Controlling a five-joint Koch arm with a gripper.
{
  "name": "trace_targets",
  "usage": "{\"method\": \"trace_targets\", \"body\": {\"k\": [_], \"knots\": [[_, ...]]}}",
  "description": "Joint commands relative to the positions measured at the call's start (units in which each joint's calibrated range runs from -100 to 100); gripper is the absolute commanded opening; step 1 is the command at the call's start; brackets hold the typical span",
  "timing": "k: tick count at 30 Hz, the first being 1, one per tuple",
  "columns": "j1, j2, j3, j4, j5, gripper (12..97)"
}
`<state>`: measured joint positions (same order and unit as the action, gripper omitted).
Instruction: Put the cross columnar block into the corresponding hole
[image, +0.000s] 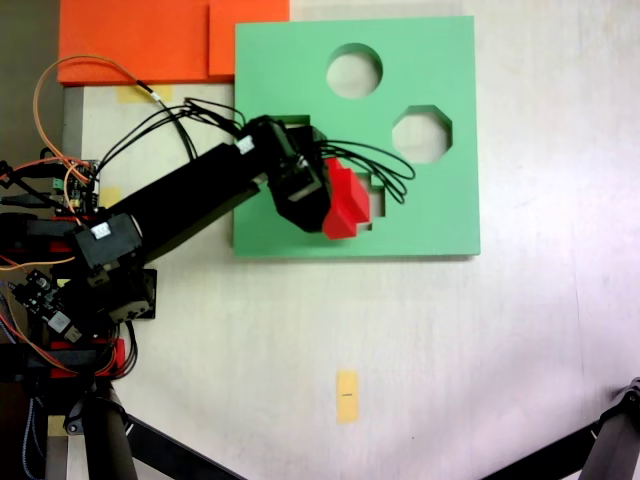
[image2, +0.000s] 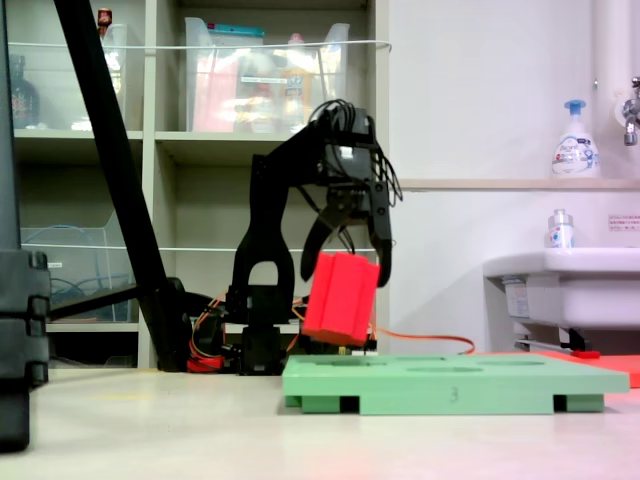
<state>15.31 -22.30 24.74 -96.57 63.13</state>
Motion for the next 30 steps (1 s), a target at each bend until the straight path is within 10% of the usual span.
{"method": "trace_targets", "body": {"k": [1, 30], "knots": [[0.1, 0.09, 1.78, 4.66, 0.39, 37.5], [0.78, 7.91, 1.78, 10.92, 4.59, 37.9]]}}
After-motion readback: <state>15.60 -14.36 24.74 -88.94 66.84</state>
